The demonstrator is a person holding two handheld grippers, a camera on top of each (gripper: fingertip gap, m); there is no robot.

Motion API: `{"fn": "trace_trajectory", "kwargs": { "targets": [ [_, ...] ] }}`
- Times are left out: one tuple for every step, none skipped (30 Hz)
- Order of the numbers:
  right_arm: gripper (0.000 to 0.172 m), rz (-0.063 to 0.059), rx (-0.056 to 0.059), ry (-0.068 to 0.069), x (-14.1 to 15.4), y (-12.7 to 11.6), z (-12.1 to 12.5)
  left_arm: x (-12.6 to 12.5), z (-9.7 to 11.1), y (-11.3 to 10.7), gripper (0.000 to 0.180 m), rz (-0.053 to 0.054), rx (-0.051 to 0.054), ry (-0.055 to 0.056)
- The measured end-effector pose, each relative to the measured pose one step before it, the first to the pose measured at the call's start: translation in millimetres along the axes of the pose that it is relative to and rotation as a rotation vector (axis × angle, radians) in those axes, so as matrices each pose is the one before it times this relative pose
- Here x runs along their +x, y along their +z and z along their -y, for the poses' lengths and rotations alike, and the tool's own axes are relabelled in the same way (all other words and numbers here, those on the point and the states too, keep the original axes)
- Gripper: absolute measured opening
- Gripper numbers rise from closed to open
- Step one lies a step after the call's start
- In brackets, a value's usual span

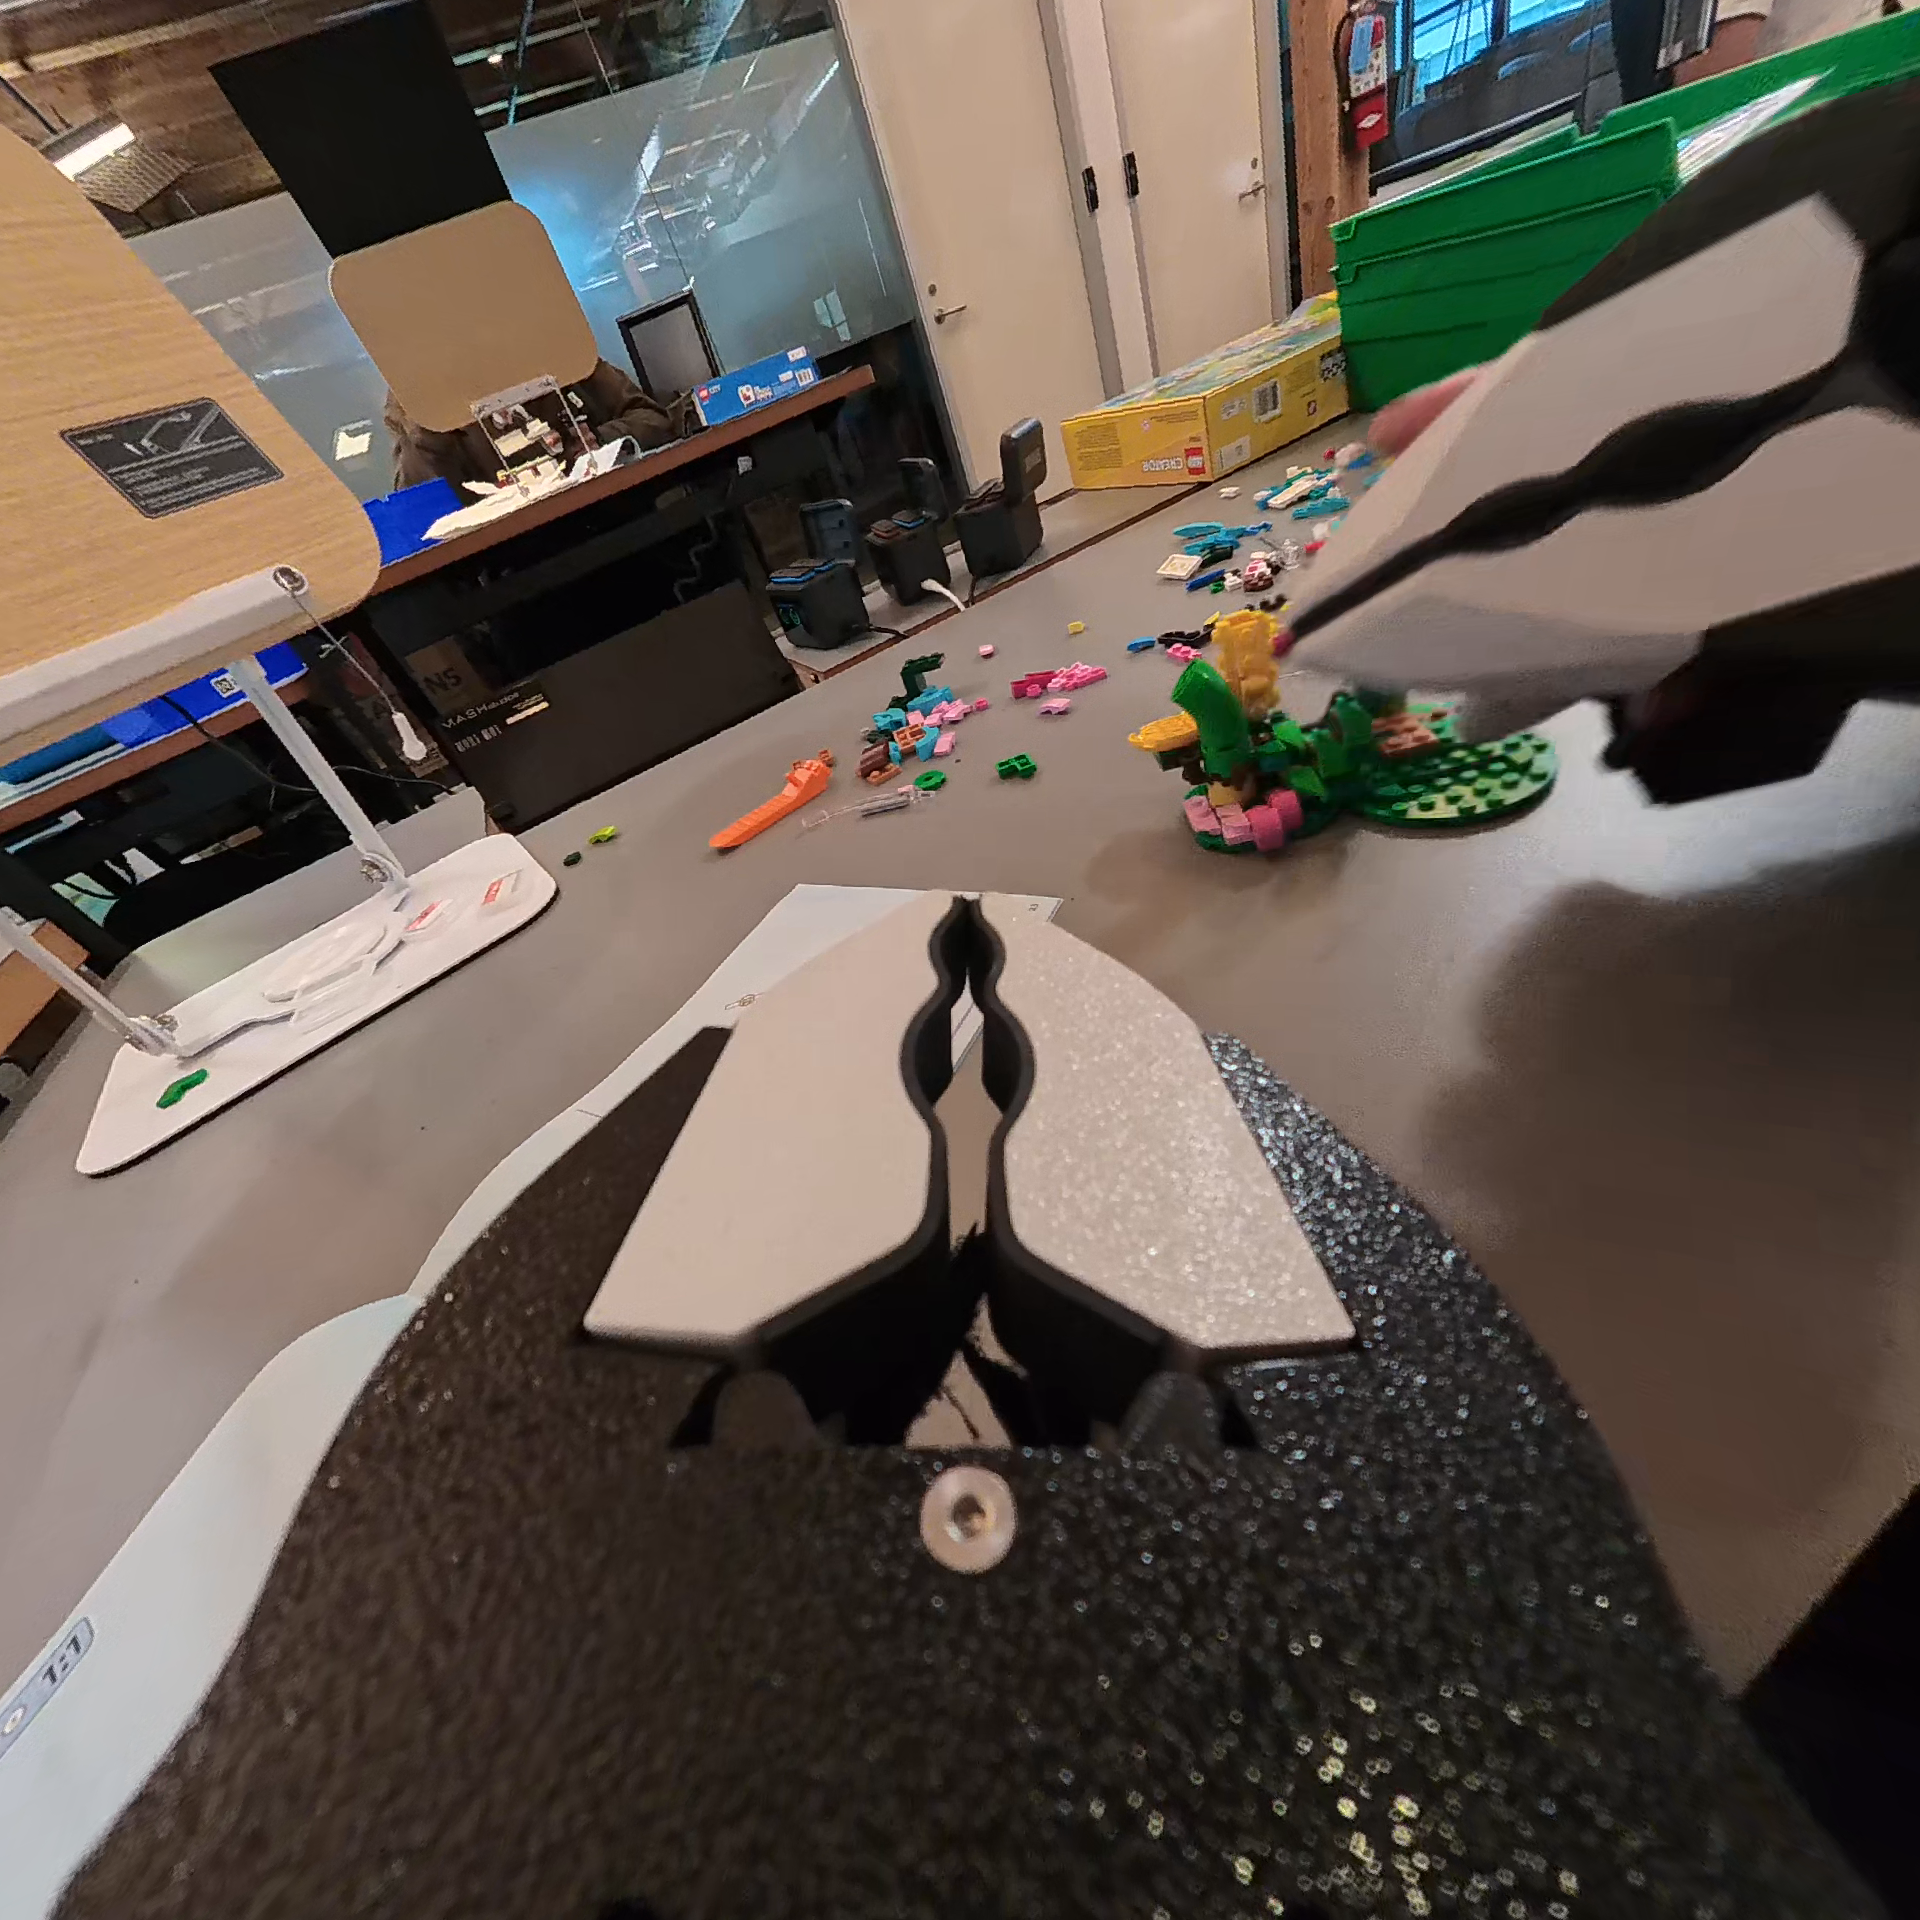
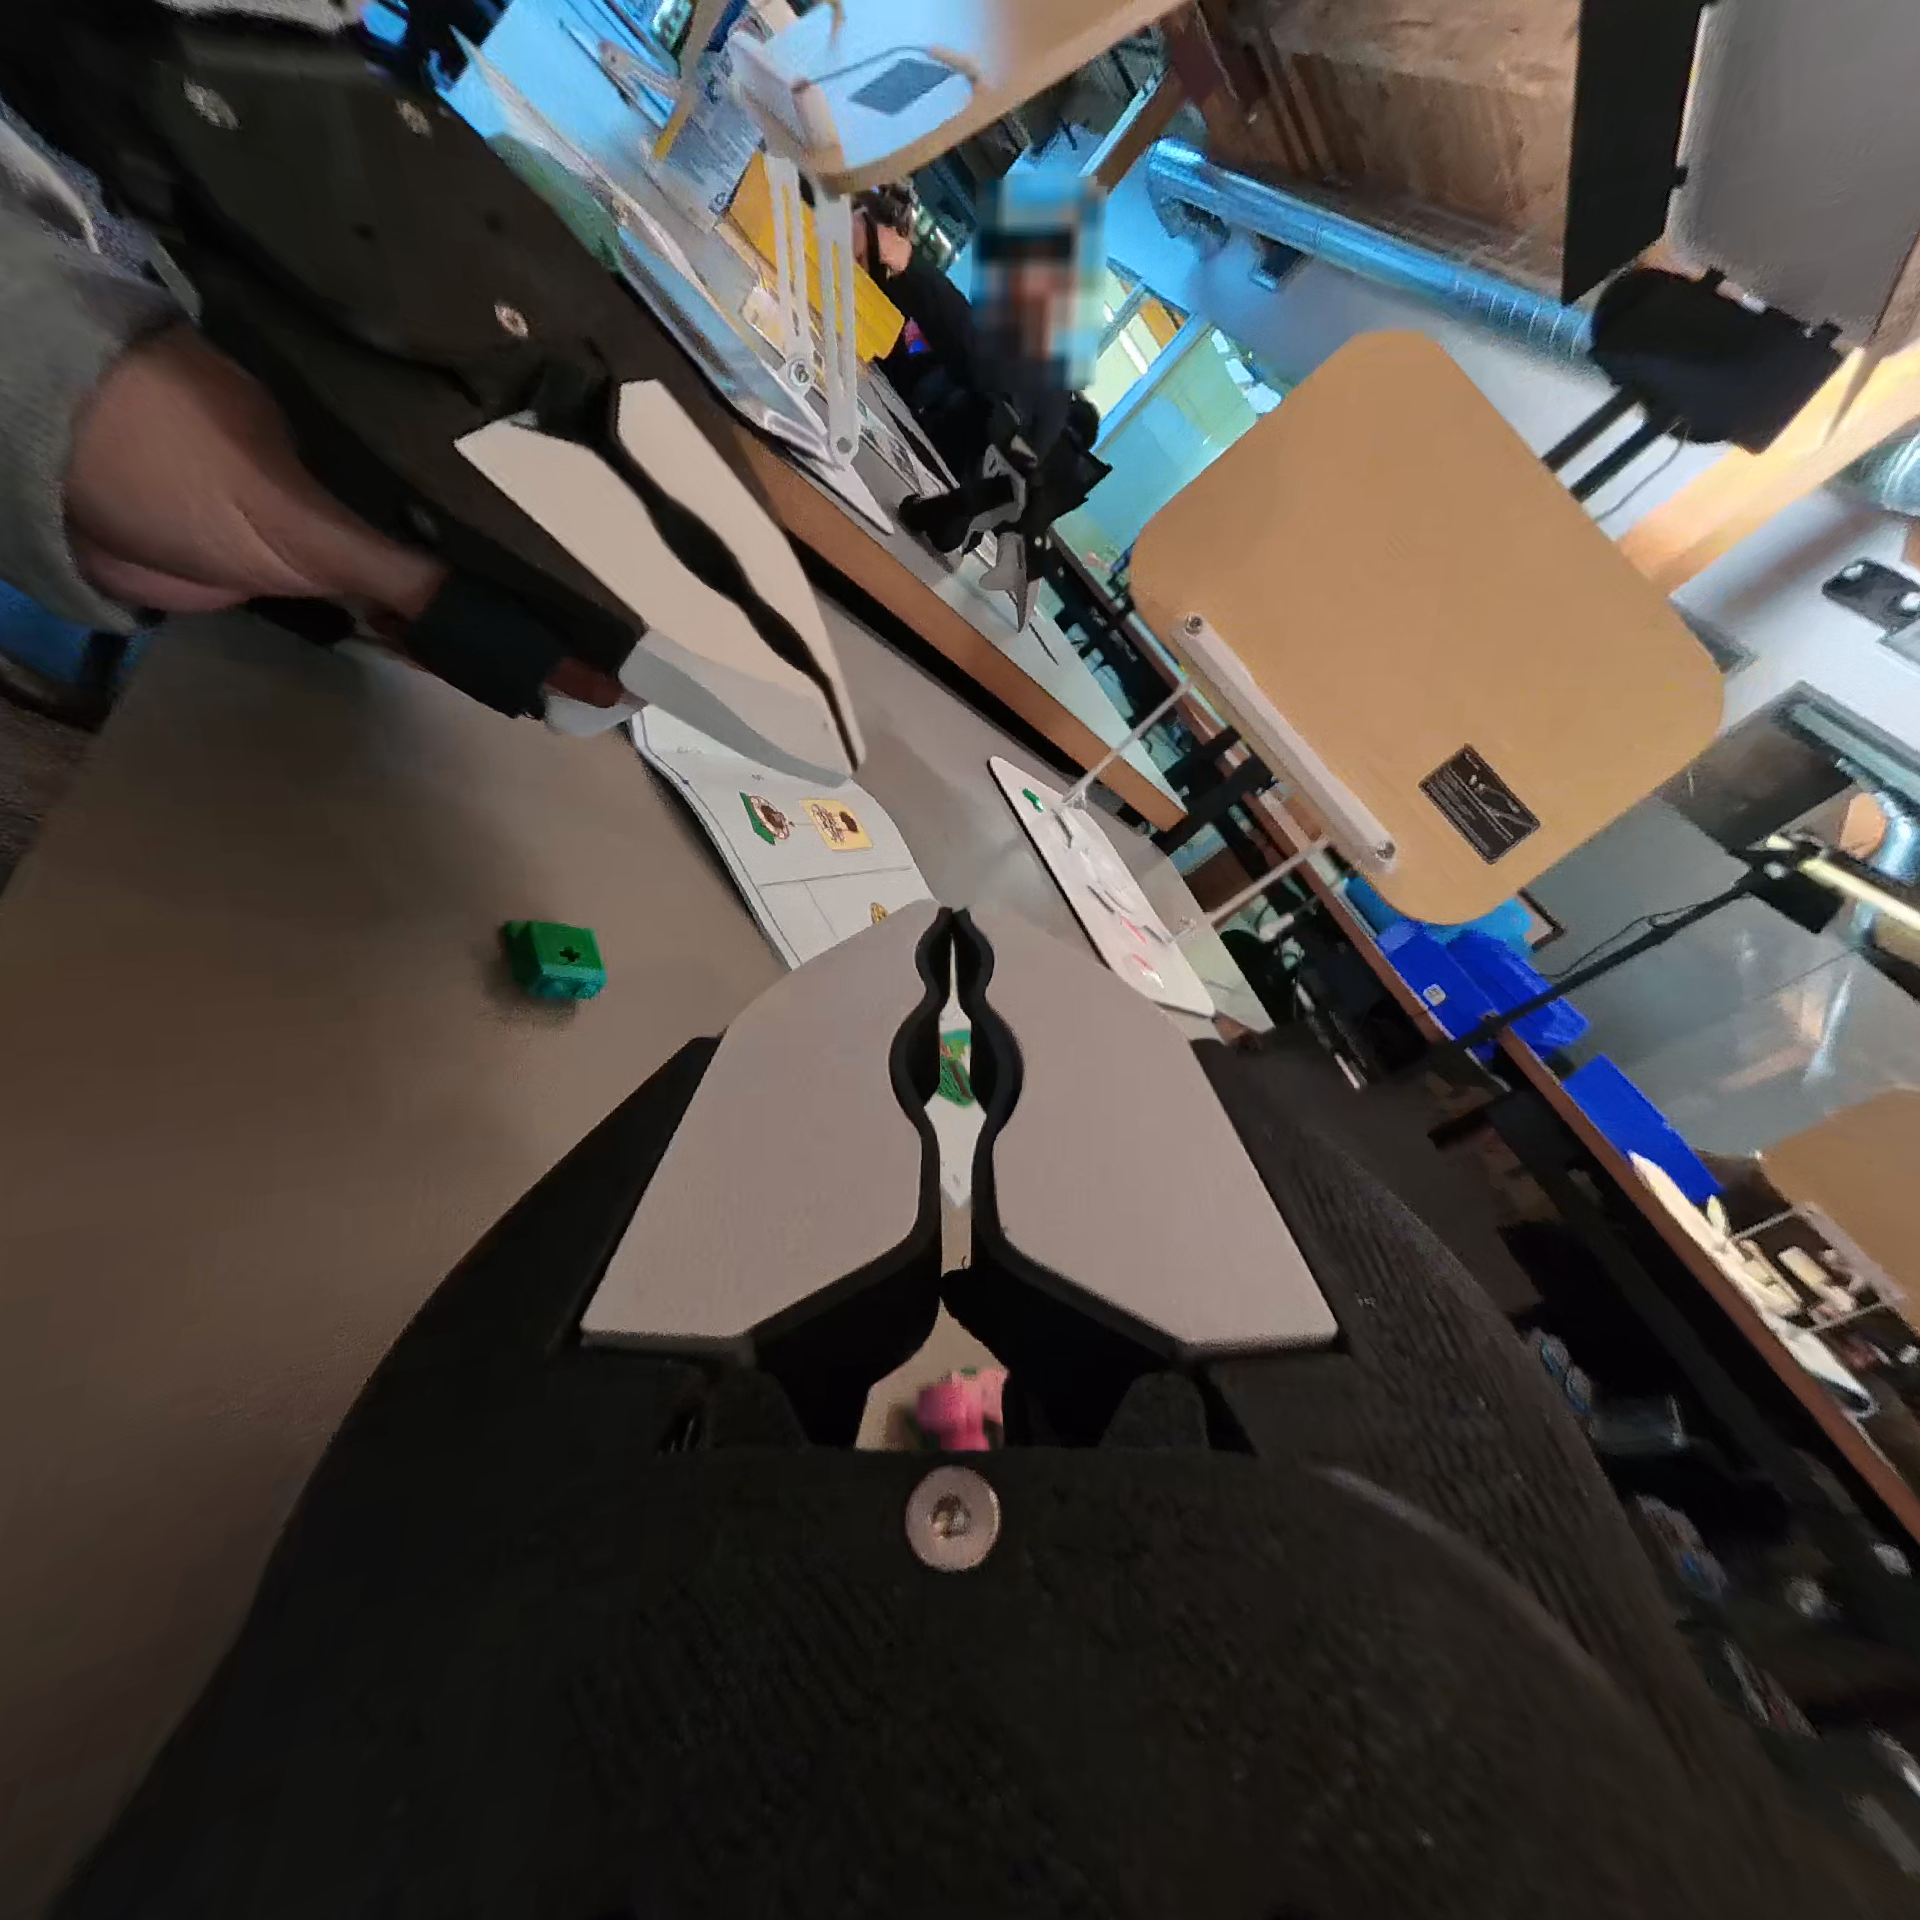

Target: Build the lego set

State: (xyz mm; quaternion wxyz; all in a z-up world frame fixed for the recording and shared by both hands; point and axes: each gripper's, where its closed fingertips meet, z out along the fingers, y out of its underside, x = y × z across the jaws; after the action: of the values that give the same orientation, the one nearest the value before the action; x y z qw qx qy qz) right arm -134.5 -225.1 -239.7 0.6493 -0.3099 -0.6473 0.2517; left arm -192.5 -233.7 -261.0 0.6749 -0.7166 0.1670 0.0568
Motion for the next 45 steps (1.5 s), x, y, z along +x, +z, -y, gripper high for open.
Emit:
{"fn": "trace_trajectory", "kwargs": {
  "targets": [
    [0.0, -0.0073, -0.0106, 0.0121, 3.8, -9.43, -0.43, 0.27, 0.08, -0.1, 0.0, -0.0006, 0.0007, 0.002],
    [0.0, -0.0182, -0.0173, 0.0088, 4.61, -11.14, -2.76, 0.69, 0.32, -0.16, 0.0, -0.0039, 0.0023, 0.0041],
    [0.0, -0.0224, -0.0275, 0.0086, 5.48, -12.27, -4.9, 1.64, 0.51, -0.15, 0.0, -0.009, 0.0043, 0.0067],
    [0.0, -0.0219, -0.0338, 0.0155, 6.49, -13.14, -6.52, 1.33, 0.62, -0.18, 0.0, -0.0065, 0.0049, 0.0082],
    [0.0, -0.0292, -0.0405, 0.0246, 9.12, -13.95, -8.32, 0.31, 0.02, 0.03, 0.0, 0.0015, 0.0007, 0.0069],
    [0.0, -0.0398, -0.0424, 0.0306, 12.65, -14.69, -9.86, 0.25, -0.2, 0.39, 0.0, 0.0023, -0.0016, 0.0076],
    [0.002, -0.0511, -0.0389, 0.028, 16.51, -15.56, -10.89, 0.22, -0.28, 0.59, 0.0, 0.0026, -0.0019, 0.0088],
    [0.006, -0.065, -0.0386, 0.0155, 20.56, -15.55, -11.95, -0.45, -0.16, 0.53, 0.0, 0.0073, -0.0025, 0.0087],
    [0.007, -0.0716, -0.0512, -0.002, 23.1, -14.05, -14.4, -1.02, 0.98, -1.74, 0.0, 0.0106, -0.0033, 0.0075],
    [0.007, -0.0702, -0.0681, -0.0081, 26.6, -14.42, -20.35, -1.45, -0.77, 1.37, 0.0, 0.0129, -0.0049, 0.006],
    [0.007, -0.0642, -0.0749, 0.0058, 27.87, -12.09, -23.64, -0.98, -0.46, 1.37, 0.0, 0.0091, -0.0033, 0.0064],
    [0.008, -0.0506, -0.0713, 0.0285, 27.86, -9.29, -24.92, -0.46, -0.35, 1.26, 0.0, 0.0041, -0.0016, 0.005],
    [0.009, -0.036, -0.066, 0.0512, 27.4, -6.32, -25.07, -0.18, -0.13, 0.74, 0.0, 0.0019, -0.0014, 0.002],
    [0.009, -0.0235, -0.0657, 0.0693, 26.82, -3.33, -24.69, -0.74, -0.18, 0.41, 0.0, 0.0043, -0.0009, -0.0008],
    [0.011, -0.0117, -0.0743, 0.076, 25.44, -0.46, -24.27, -0.57, 0.36, -0.11, 0.0, 0.0025, 0.0034, -0.0017],
    [0.015, -0.0144, -0.0838, 0.0531, 24.51, 1.92, -23.07, -0.37, 0.42, -0.12, 0.0, 0.0013, 0.0045, -0.0017],
    [0.018, -0.0246, -0.0905, 0.0171, 22.96, 3.75, -21.84, -0.12, 0.53, -0.17, 0.0, -0.0004, 0.005, -0.0006],
    [0.019, -0.0213, -0.0816, 0.0024, 18.6, 5.19, -18.77, 0.26, 0.63, -0.18, 0.0, -0.0024, 0.0059, 0.0009],
    [0.019, -0.0075, -0.0612, 0.0303, 13.34, 6.06, -13.48, -0.13, 0.5, -0.37, 0.0, 0.0019, 0.0043, 0.0013],
    [0.019, 0.0169, -0.0329, 0.0755, 7.24, 6.07, -6.41, -0.19, 0.12, -0.1, 0.0, 0.0031, 0.0021, 0.003],
    [0.019, 0.0368, -0.0185, 0.1028, 2.18, 5.74, -1.91, 0.11, -0.09, 0.14, 0.0, 0.0023, -0.0007, 0.0047],
    [0.019, 0.0371, -0.03, 0.098, -0.17, 6.0, -1.58, 0.27, -0.36, 0.32, 0.0, 0.0018, -0.0027, 0.006],
    [0.021, 0.017, -0.0462, 0.0687, 0.47, 6.37, -3.37, 0.51, -0.4, 0.42, 0.0, 0.0015, -0.0032, 0.0072],
    [0.023, -0.004, -0.0443, 0.0339, 1.45, 6.64, -3.41, 0.24, -0.5, 0.42, 0.0, 0.003, -0.0031, 0.0076],
    [0.023, -0.0242, -0.0364, 0.0202, 3.05, 6.64, -2.93, 0.6, -0.38, 0.36, 0.0, 0.0012, -0.0026, 0.0075],
    [0.023, -0.0201, -0.0376, 0.014, 1.99, 6.61, -3.29, 0.62, -0.16, 0.34, 0.0, 0.0002, -0.0013, 0.0073],
    [0.024, -0.0147, -0.037, 0.0094, 0.86, 6.44, -3.42, 0.29, -0.3, 0.24, 0.0, 0.0022, -0.0011, 0.0066],
    [0.028, -0.0065, -0.0308, 0.0101, -0.11, 5.89, -2.59, 0.01, -0.24, 0.27, 0.0, 0.0038, -0.0018, 0.005],
    [0.031, 0.0037, -0.0168, 0.0156, -1.03, 4.68, -0.8, -0.34, -0.24, 0.21, 0.0, 0.0054, -0.0008, 0.0034],
    [0.031, 0.0137, -0.0074, 0.0212, -1.88, 3.41, 0.3, -0.12, -0.11, 0.31, 0.0, 0.0017, -0.0002, 0.0019],
    [0.032, 0.0137, -0.0032, 0.0199, -1.62, 2.62, 0.88, 0.14, -0.27, 0.26, 0.0, -0.0009, -0.0007, 0.0004],
    [0.033, 0.0019, -0.0035, 0.0118, -0.16, 1.7, 0.54, -0.01, -0.3, 0.06, 0.0, 0.0, -0.0006, 0.0],
    [0.033, -0.0046, -0.0016, 0.005, 0.8, 1.07, 0.63, -0.05, -0.1, 0.07, 0.0, -0.0008, -0.0001, -0.0004],
    [0.033, -0.0046, 0.0005, 0.0041, 0.68, 0.98, 0.92, 0.17, 0.14, 0.02, 0.0, -0.0017, 0.0004, 0.0],
    [0.033, -0.0033, -0.0002, 0.0056, 0.46, 0.92, 0.67, -0.21, -0.01, -0.25, 0.0, -0.0018, -0.0001, 0.0003],
    [0.033, -0.0034, -0.0021, 0.0027, 0.31, 1.04, 0.38, 0.5, 0.0, 0.14, 0.0, -0.0019, -0.0014, 0.0012],
    [0.032, -0.0072, -0.0031, -0.0017, 0.65, 1.04, 0.0, 0.31, -0.38, 0.7, 0.0, -0.0011, -0.002, 0.0021],
    [0.027, -0.013, -0.0032, -0.0082, 1.23, 0.47, -0.23, 0.55, -0.27, 0.73, 0.0, -0.0018, -0.0018, 0.0025],
    [0.02, -0.014, -0.0018, -0.0154, 1.34, -0.18, -0.15, 1.3, -0.12, 0.95, 0.0, -0.0014, -0.0014, 0.0029],
    [0.015, -0.0063, 0.0018, -0.0168, 0.21, -0.74, 0.14, -0.82, 0.26, -0.05, 0.0, 0.0032, 0.0038, 0.003],
    [0.014, -0.0055, 0.0066, -0.0188, -0.01, -2.23, 0.61, -1.53, 1.85, -1.43, 0.0, 0.0107, 0.0156, 0.0018],
    [0.014, 0.0041, 0.0159, -0.0281, -1.35, -3.8, 1.75, -1.72, 3.38, -2.98, 0.0, 0.0163, 0.0279, -0.0037],
    [0.014, 0.0228, 0.0342, -0.0364, -4.35, -5.27, 3.94, -1.64, 4.46, -4.56, 0.0, 0.0103, 0.0323, -0.0093],
    [0.014, 0.0296, 0.0443, -0.0368, -6.62, -7.3, 5.09, -1.14, 2.7, -3.29, 0.0, -0.0051, 0.0204, -0.0123],
    [0.014, 0.0331, 0.0481, -0.0433, -8.49, -8.51, 5.45, -0.87, -0.56, -1.6, 0.0, -0.0147, -0.0021, -0.0143]
  ]
}}
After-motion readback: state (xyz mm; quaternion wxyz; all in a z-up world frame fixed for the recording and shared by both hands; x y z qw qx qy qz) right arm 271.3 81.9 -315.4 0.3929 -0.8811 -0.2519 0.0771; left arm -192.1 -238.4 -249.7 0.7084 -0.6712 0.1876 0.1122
